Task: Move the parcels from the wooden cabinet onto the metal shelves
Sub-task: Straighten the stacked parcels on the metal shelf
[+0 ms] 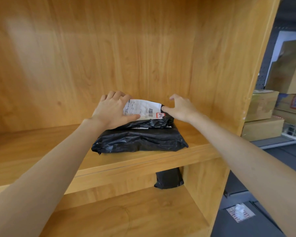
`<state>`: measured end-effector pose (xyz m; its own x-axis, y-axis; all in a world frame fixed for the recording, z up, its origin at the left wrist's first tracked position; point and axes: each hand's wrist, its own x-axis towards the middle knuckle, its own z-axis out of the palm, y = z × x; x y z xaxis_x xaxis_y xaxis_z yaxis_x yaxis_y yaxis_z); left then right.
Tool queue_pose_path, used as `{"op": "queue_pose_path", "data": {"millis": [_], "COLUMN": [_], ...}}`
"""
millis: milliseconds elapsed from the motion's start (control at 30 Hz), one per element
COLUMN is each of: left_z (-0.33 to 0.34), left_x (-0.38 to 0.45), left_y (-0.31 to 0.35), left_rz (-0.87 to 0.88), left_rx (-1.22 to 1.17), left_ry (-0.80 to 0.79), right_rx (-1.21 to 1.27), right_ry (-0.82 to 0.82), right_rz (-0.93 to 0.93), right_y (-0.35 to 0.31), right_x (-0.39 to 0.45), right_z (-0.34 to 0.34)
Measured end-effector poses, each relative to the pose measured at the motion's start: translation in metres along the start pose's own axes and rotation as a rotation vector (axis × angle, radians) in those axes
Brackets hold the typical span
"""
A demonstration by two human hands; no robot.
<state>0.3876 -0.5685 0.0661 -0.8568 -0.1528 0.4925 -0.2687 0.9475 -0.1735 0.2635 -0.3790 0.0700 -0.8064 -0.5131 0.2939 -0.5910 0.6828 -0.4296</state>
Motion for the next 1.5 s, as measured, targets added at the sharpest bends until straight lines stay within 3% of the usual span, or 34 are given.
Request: {"op": "queue_pose_path", "data": {"millis": [167, 433, 967, 1167, 1333, 1500], "left_z": [0.006, 0.017, -0.001, -0.010, -0.015, -0.033], "left_x": [0.003, 0.006, -0.003, -0.013, -0.013, -0.010], "left_y": [0.001, -0.007, -0.034, -0.038, -0.043, -0.050], "left_rz": [0.005, -0.013, -0.097, -0.163, -0.244, -0.313], "left_rx": [-0.018, -0.021, -0.091, -0.173, -0.337, -0.683], "left_ry": [-0.022, -0.028, 0.021, 0.003, -0.009, 0.025], "right_rx": [0.074, 0.159, 0.502, 0.540, 0.647, 0.854], "right_ry": [-0.182, -0.264, 0.048, 0.251, 0.317, 0.285], "right_rz": [0.087, 0.137, 0.074, -0.038, -0.208, -0.295], "right_y": [-0.004, -0.004, -0.019, -0.041, -0.058, -0.075], "right_x": [0.005, 0.014, 0.030, 0.029, 0.024, 0.016], "right_z": [0.009, 0.013, 0.004, -0.010, -0.022, -0.038]}}
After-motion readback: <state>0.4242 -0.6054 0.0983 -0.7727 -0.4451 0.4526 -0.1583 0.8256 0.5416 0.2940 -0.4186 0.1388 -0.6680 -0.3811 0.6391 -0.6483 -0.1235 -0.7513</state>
